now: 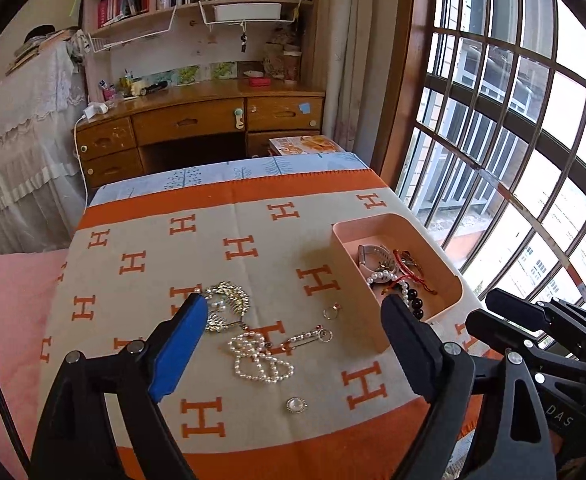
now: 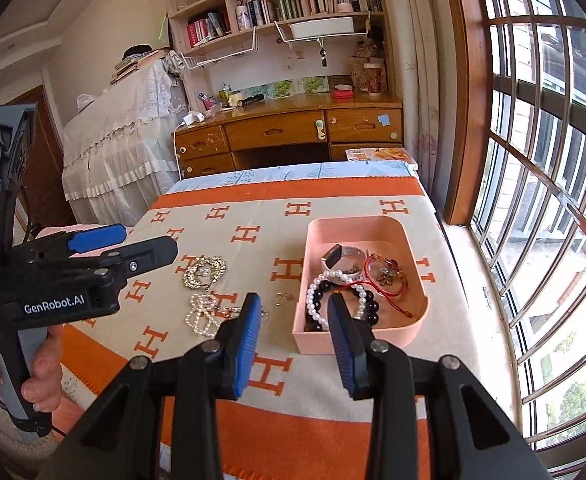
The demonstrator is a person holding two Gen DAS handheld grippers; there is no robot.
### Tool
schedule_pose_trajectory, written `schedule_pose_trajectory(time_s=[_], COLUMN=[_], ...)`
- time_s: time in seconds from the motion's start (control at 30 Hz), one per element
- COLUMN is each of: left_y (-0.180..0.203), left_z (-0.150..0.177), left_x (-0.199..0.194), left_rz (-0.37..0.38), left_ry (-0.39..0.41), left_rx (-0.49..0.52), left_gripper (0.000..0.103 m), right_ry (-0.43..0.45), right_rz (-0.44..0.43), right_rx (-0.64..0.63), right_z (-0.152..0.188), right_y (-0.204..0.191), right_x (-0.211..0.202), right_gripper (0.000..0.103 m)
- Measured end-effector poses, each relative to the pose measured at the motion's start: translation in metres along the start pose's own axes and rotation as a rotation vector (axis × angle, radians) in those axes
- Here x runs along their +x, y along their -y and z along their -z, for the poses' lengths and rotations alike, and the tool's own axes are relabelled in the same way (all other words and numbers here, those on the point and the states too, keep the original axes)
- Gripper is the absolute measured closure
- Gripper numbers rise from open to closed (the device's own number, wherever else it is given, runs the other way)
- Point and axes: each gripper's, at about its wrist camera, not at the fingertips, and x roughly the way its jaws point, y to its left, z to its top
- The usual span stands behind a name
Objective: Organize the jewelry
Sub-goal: 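Move both tools back toward the remaining pearls and gold pin, then move the right tool onto the gold leaf brooch and close on it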
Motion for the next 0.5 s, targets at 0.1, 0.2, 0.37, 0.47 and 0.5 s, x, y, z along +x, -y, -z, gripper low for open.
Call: schedule_pose_trajectory(time_s=[0.1, 0.2, 0.37, 0.47, 0.5], left_y=[-0.021, -0.047, -0.091, -0.113, -0.119], left_z=[0.004, 0.007, 0.007, 0.005, 0.005], left_x=[-0.014, -0.026, -0.033, -0.025, -0.021], left_rz=[-0.041, -0.088, -0.172, -0.195, -0.198], left_ry=[0.019, 0.029, 0.043, 0.028, 0.017], left_rx=[-0.027, -0.051, -0.076, -0.072, -0.069], left_gripper=[0.012, 0.012, 0.012, 0.012, 0.012], right_ry=[-0.004, -0.029, -0.106, -0.167, -0.191], right_rz=[-0.021, -0.048, -0.069, -0.087, -0.094], right_rx=[-0.020, -0.026, -0.049, -0.039, -0.031], right_z=[-0.008, -0.019, -0.048, -0.065, -0.071], right_y=[-0.015, -0.028, -0.049, -0.057, -0.058], right_x=[-0.001, 0.004, 0.029, 0.053, 0.063], right_gripper=[0.068, 0.068, 0.068, 0.068, 0.068])
